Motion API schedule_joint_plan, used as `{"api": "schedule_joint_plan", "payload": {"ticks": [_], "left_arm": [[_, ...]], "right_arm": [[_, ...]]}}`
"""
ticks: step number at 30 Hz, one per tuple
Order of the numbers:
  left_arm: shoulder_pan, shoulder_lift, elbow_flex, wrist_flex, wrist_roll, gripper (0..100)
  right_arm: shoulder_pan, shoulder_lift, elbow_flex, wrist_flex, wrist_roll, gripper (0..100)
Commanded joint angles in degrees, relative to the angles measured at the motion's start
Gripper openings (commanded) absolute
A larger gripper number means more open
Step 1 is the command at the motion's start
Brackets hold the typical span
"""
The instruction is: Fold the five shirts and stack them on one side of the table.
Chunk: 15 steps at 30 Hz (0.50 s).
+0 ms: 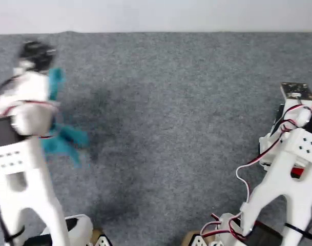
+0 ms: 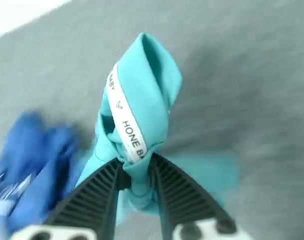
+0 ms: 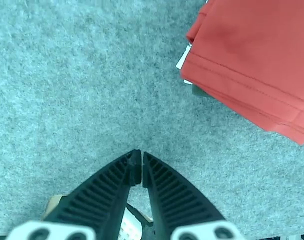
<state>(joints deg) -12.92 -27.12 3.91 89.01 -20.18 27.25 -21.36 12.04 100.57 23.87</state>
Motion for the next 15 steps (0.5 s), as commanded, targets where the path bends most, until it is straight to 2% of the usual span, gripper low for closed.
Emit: {"api": "schedule_joint_plan", "payload": {"ticks": [1, 5, 10, 15], "left_arm": [[14.51, 0.18, -0.22, -4.66, 8.53, 0], [22.07, 9.76, 0.13, -12.04, 13.01, 1], [28.84, 21.54, -0.31, -21.19, 13.19, 3], [33.58, 30.59, -8.31, -25.14, 15.21, 8]], "right_arm": [[-0.84, -2.33, -0.35, 2.24, -0.62, 0.9], [-1.45, -2.33, -0.26, 2.24, -0.62, 0.9], [-4.18, -1.98, -0.26, 2.24, -0.62, 0.9], [-7.60, -1.80, -0.26, 2.24, -0.70, 0.9]]}}
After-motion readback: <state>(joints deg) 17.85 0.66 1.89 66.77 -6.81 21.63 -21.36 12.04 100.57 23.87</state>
